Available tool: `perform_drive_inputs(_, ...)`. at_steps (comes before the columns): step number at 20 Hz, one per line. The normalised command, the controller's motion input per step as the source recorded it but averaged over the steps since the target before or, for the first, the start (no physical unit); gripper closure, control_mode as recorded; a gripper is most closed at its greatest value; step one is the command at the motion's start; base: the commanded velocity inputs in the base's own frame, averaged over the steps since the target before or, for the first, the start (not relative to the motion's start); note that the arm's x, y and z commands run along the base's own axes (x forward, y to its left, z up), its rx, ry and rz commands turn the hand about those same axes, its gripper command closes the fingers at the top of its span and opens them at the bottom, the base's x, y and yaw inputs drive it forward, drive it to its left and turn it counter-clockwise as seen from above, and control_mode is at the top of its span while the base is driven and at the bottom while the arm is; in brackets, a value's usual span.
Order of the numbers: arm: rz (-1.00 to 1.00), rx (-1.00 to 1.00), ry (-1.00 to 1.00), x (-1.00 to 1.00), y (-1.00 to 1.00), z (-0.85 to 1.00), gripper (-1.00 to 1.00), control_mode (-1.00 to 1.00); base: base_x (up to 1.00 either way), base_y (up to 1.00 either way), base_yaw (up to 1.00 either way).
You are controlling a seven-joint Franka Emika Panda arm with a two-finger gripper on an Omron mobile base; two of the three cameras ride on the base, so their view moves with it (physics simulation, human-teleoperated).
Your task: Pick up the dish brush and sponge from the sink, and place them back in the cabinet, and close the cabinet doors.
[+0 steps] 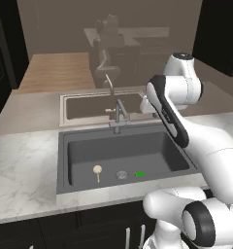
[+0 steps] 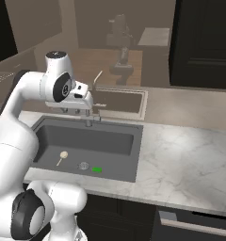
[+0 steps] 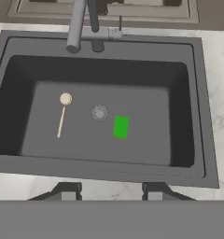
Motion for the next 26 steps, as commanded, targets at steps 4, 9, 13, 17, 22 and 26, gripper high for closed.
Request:
perform_drive_inputs(4, 0.00, 0.00, 0.00, 0.03, 0.00, -0.11, -1.00, -1.00, 0.00, 0.00, 0.00)
perform_drive_inputs(9, 0.00, 0.00, 0.00, 0.06, 0.00, -0.44, -1.00, -1.00, 0.00, 0.00, 0.00)
perform_drive_inputs(13, 0.00, 0.00, 0.00, 0.22, 0.00, -0.45, -1.00, -1.00, 0.00, 0.00, 0.00)
perform_drive_inputs(17, 0.00, 0.00, 0.00, 0.24, 0.00, -0.39, -1.00, -1.00, 0.00, 0.00, 0.00)
perform_drive_inputs(22, 0.00, 0.00, 0.00, 0.16, 0.00, -0.41, -1.00, -1.00, 0.00, 0.00, 0.00)
perform_drive_inputs(26, 0.00, 0.00, 0.00, 0.21, 0.00, -0.44, -1.00, -1.00, 0.00, 0.00, 0.00)
